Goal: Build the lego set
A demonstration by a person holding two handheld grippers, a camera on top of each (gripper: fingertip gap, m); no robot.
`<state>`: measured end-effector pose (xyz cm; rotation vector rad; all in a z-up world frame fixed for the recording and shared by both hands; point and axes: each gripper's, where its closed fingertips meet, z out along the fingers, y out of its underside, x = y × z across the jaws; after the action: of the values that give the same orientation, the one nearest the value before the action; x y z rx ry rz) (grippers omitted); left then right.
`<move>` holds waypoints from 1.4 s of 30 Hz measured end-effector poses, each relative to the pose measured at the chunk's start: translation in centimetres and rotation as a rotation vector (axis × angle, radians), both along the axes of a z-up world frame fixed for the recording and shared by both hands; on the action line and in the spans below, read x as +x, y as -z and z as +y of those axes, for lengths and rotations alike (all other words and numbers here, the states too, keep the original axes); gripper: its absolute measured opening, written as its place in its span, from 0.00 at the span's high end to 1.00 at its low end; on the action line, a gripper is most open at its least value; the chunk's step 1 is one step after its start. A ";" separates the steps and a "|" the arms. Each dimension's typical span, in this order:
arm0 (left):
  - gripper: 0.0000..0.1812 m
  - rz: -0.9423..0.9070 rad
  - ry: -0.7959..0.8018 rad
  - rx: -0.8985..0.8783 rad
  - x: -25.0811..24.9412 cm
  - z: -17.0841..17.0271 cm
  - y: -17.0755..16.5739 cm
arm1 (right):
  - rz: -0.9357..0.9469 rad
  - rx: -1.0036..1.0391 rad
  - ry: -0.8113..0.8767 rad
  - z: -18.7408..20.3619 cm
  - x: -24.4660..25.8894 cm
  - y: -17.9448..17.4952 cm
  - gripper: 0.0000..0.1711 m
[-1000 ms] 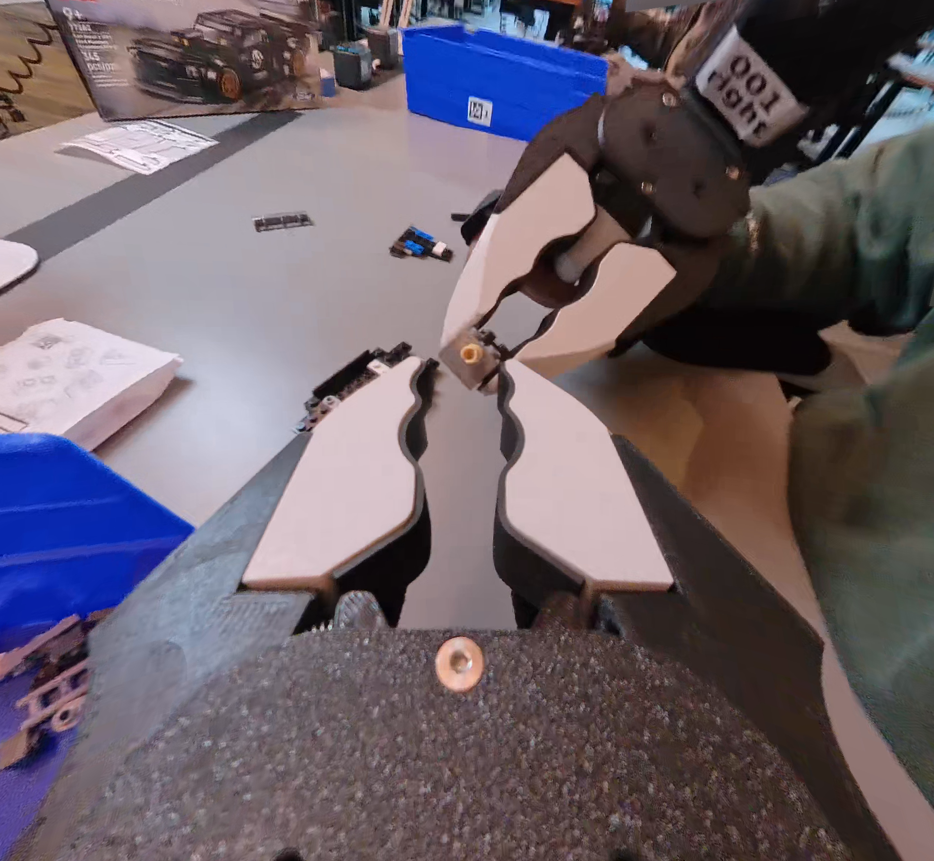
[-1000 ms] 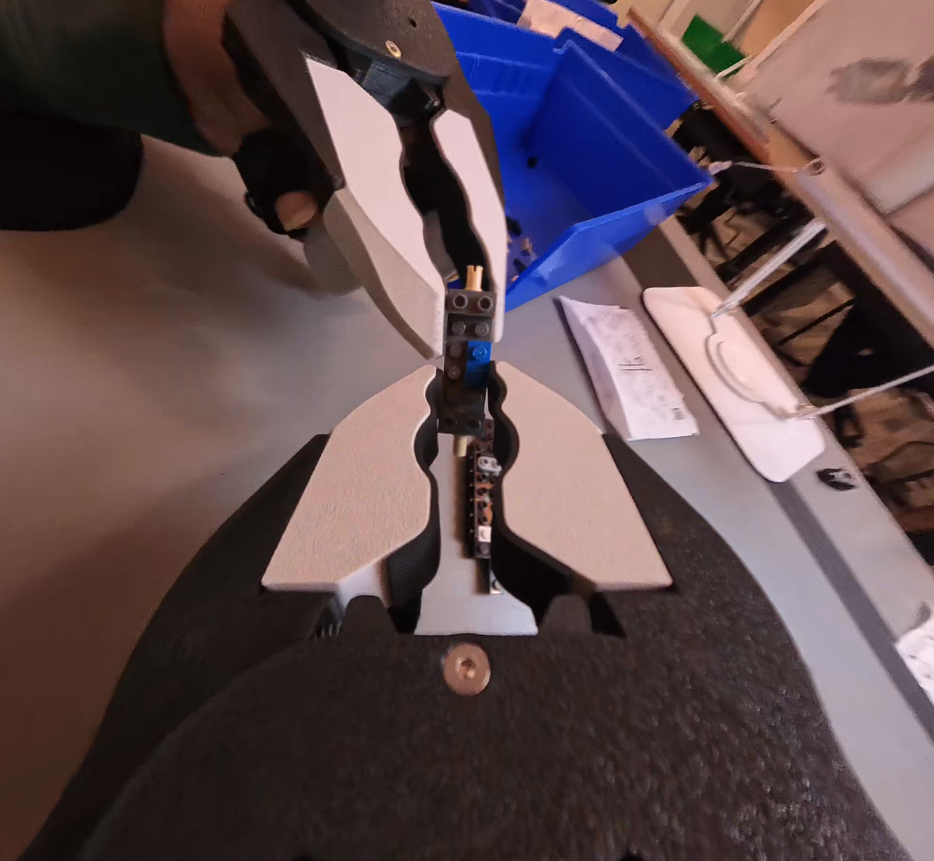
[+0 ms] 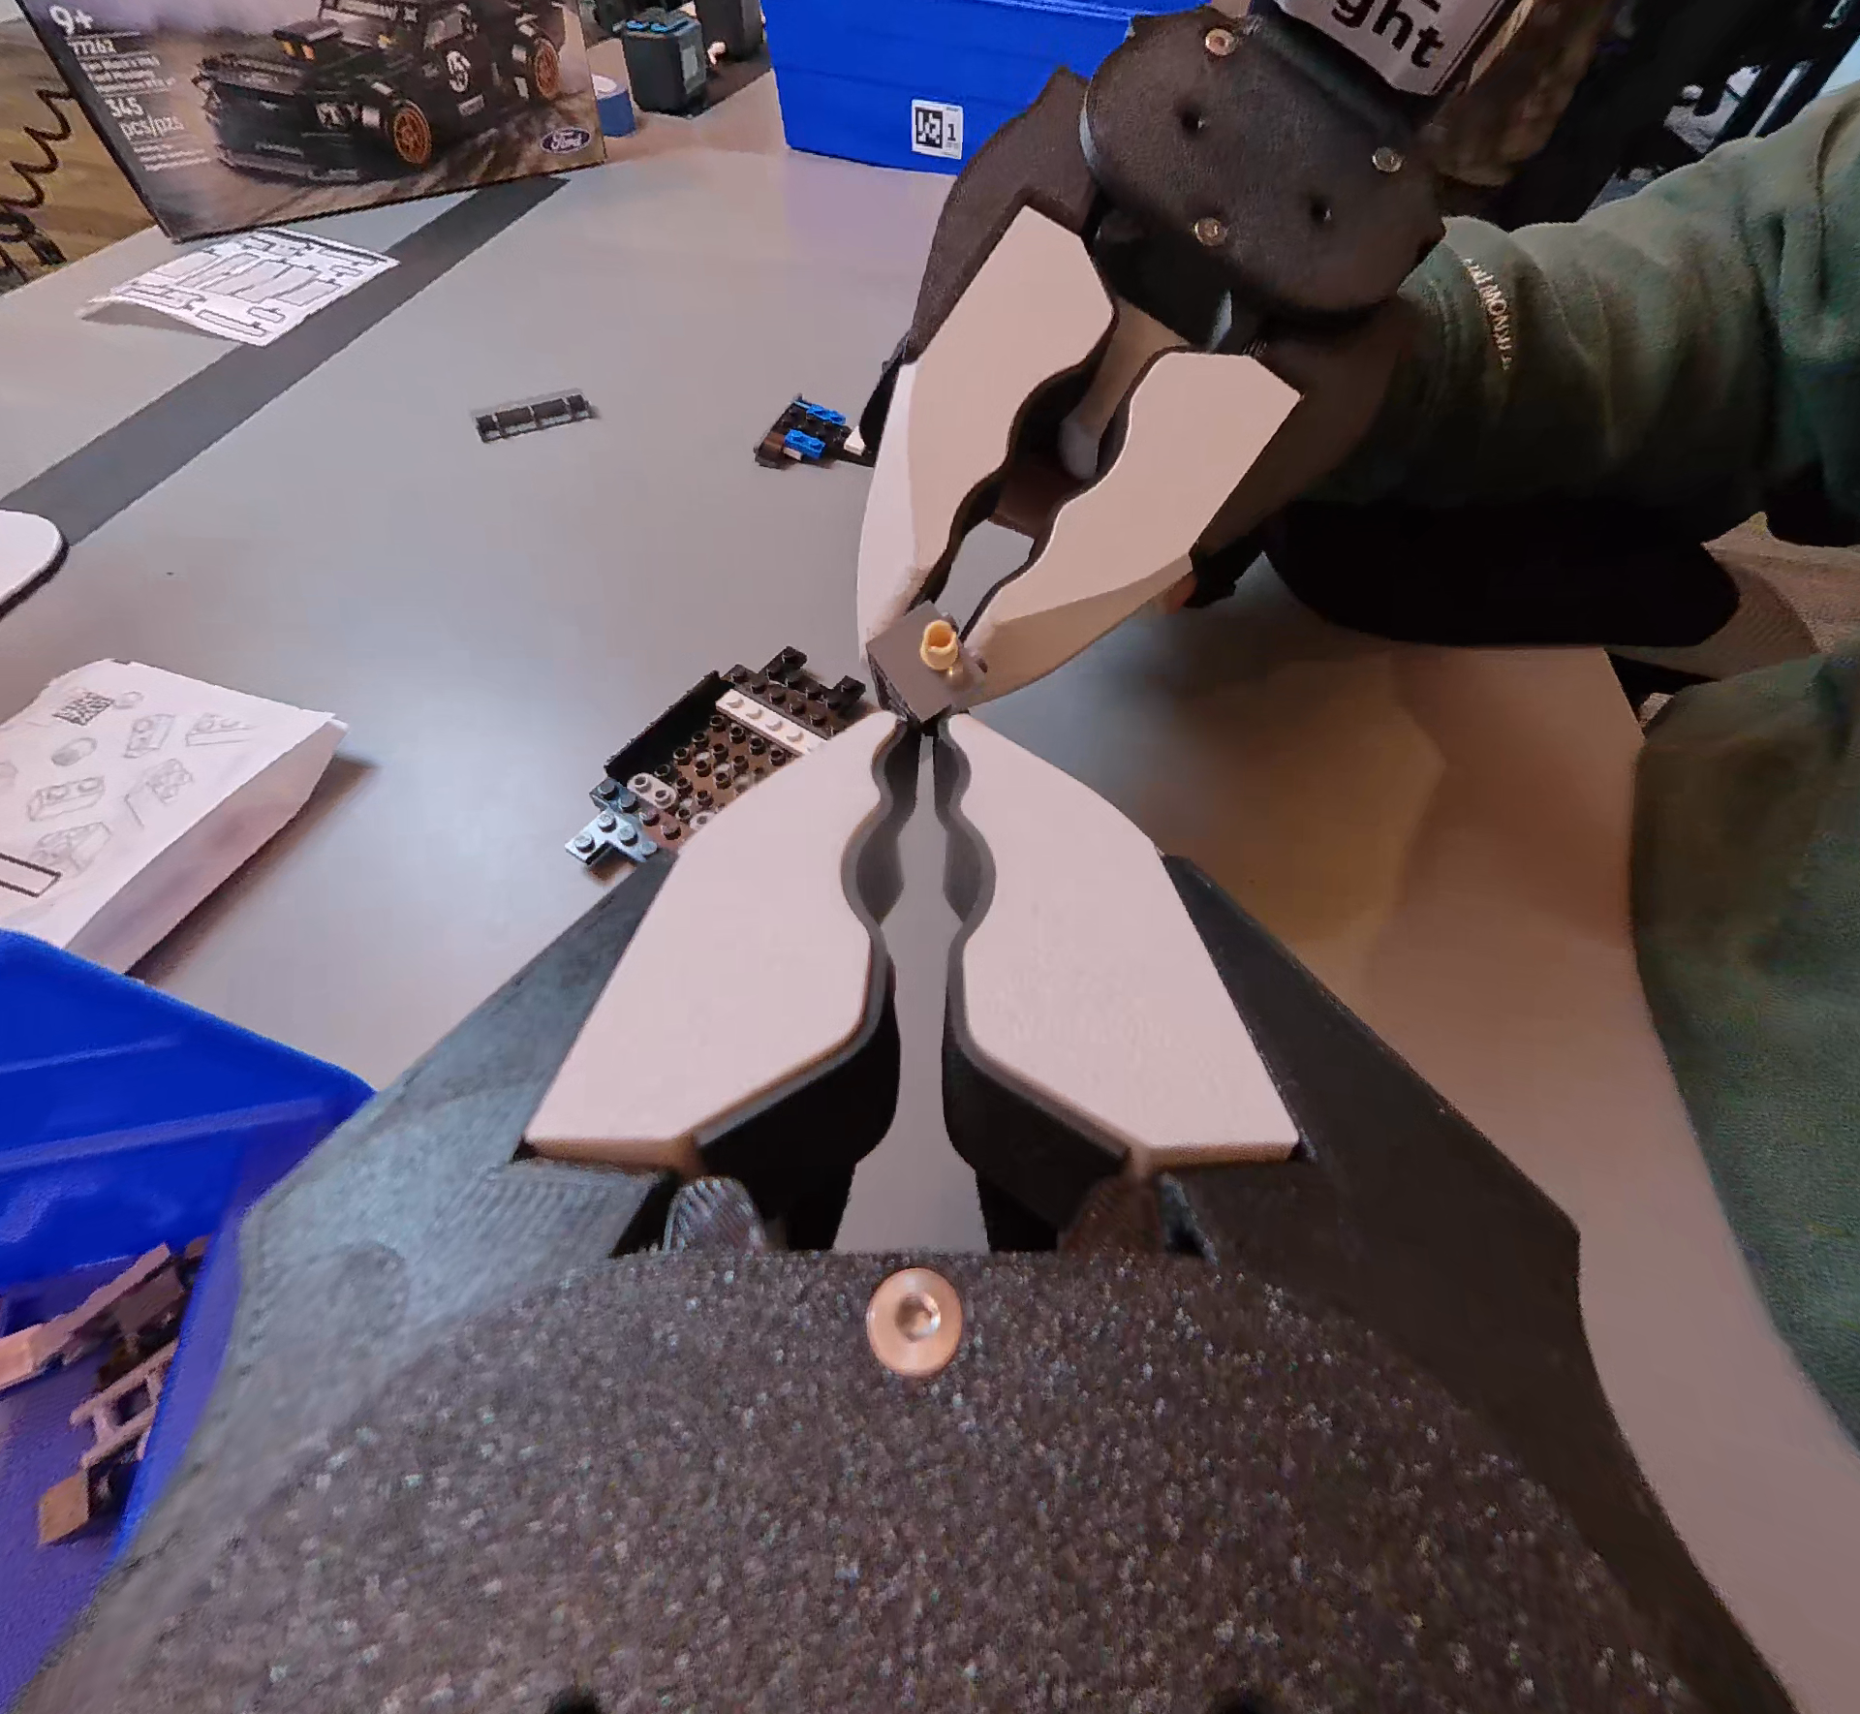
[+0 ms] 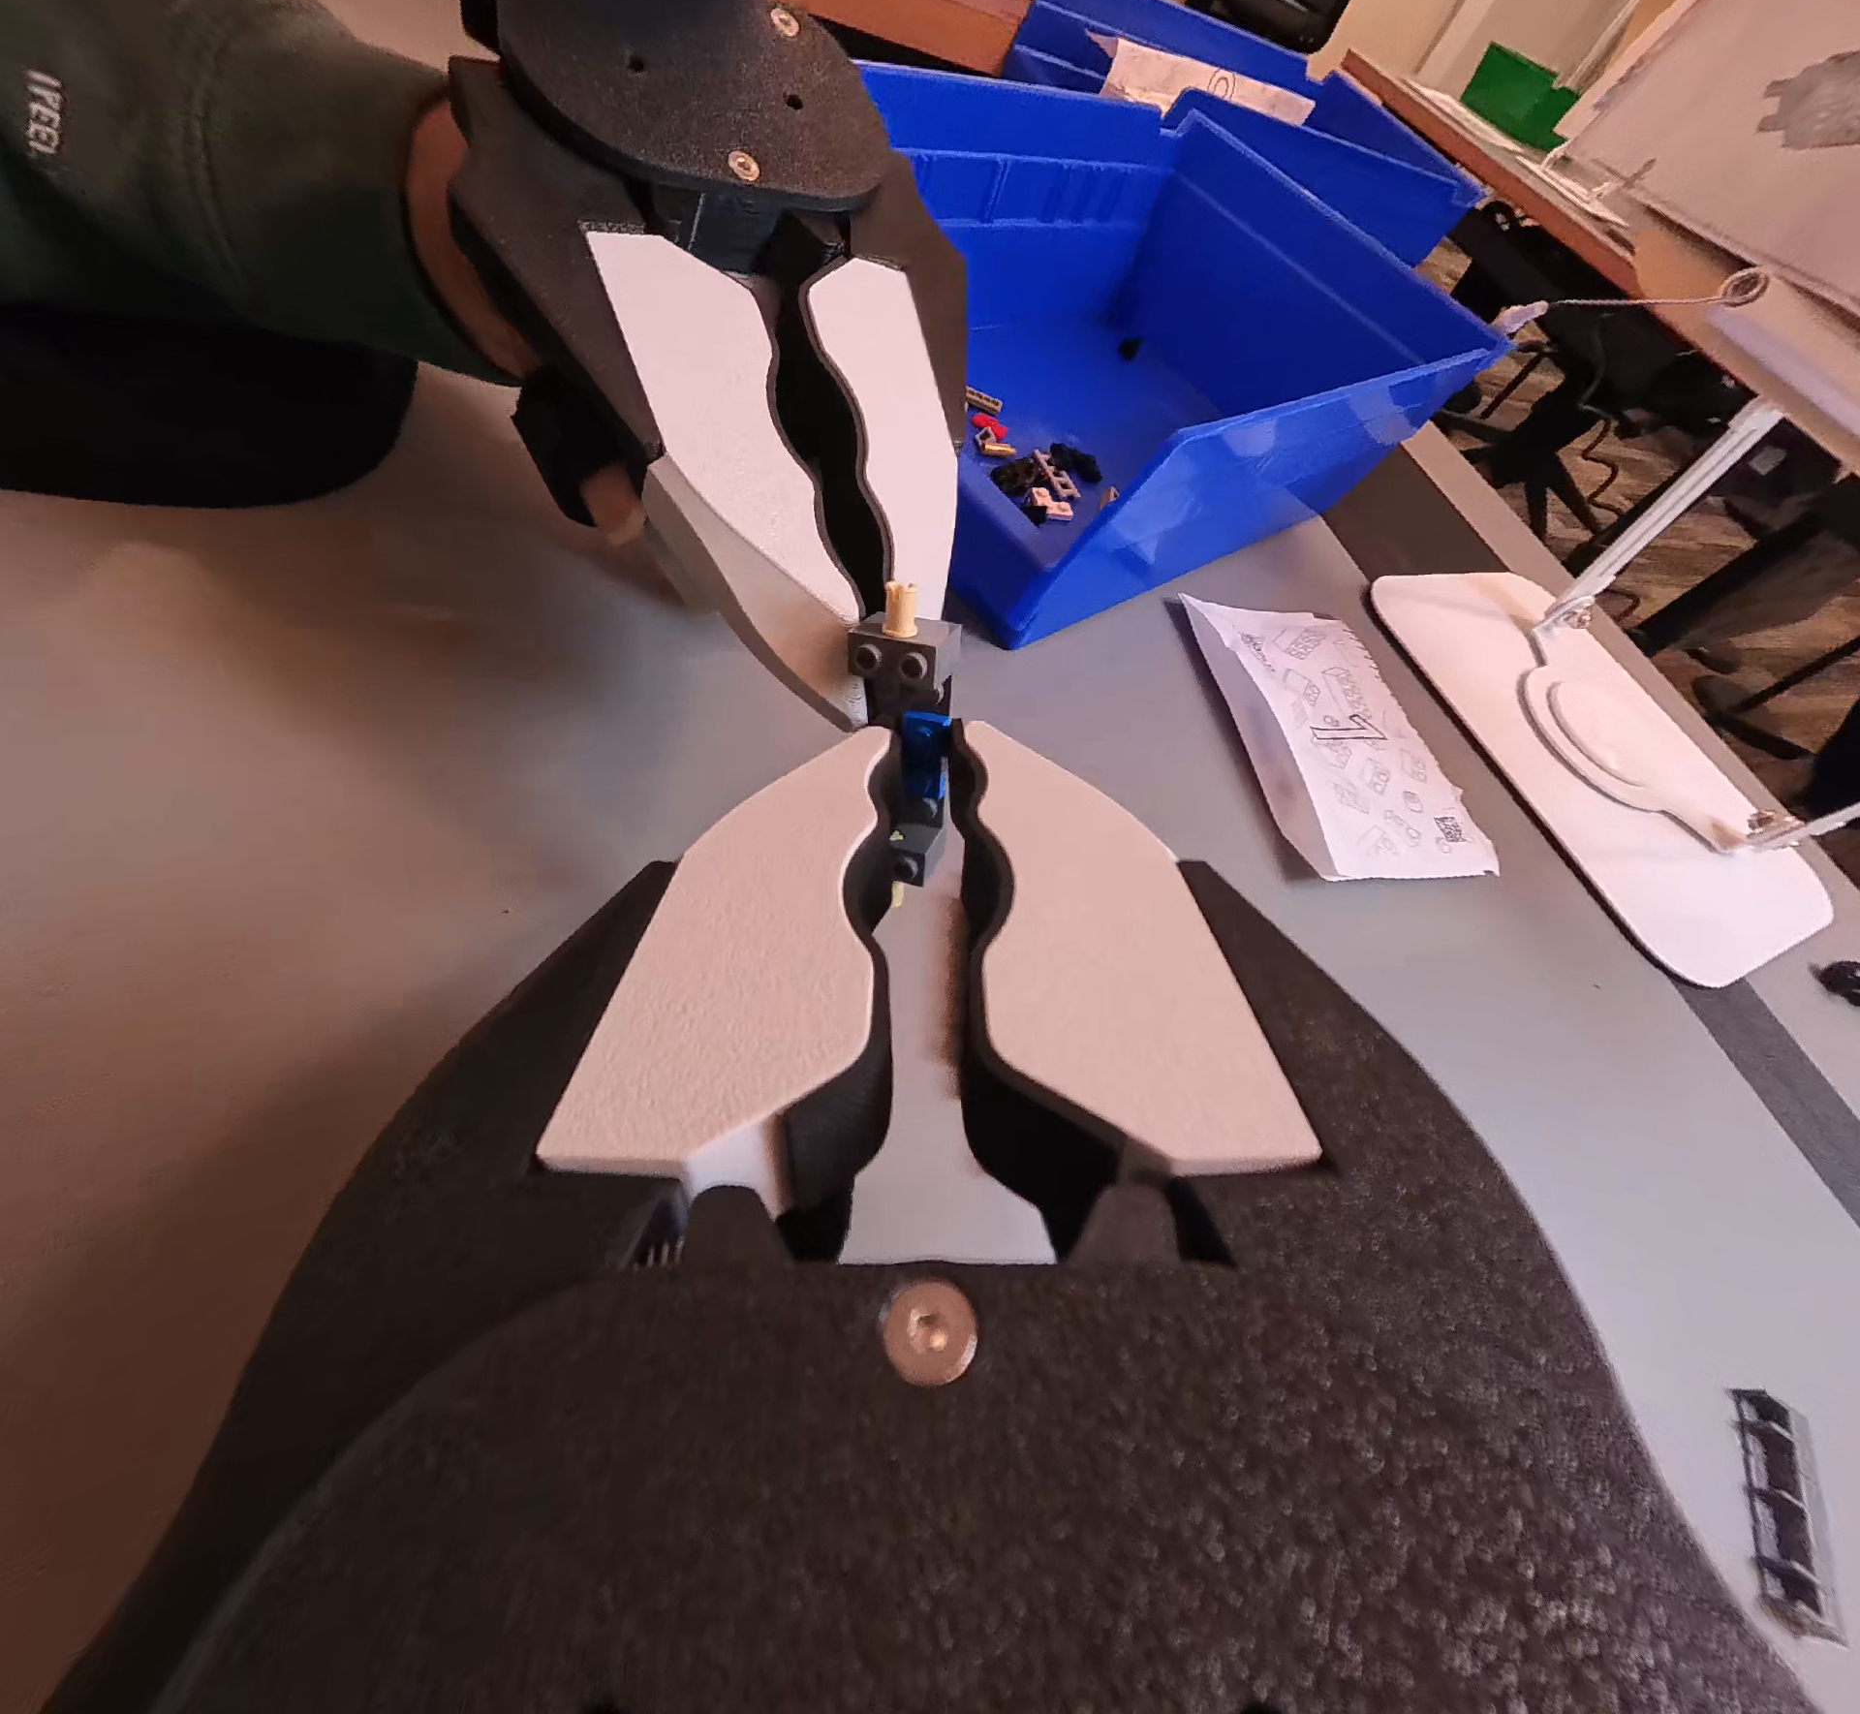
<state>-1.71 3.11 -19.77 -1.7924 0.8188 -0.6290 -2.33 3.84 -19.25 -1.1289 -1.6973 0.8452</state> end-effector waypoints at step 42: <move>0.97 0.045 -0.017 0.009 0.1 0.3 0.3 | -0.114 0.121 0.068 0.3 -0.1 1.7 0.95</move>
<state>-1.64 3.40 -20.10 -1.8095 0.8344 -0.5743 -2.43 4.13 -20.92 -1.1637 -1.7676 0.6371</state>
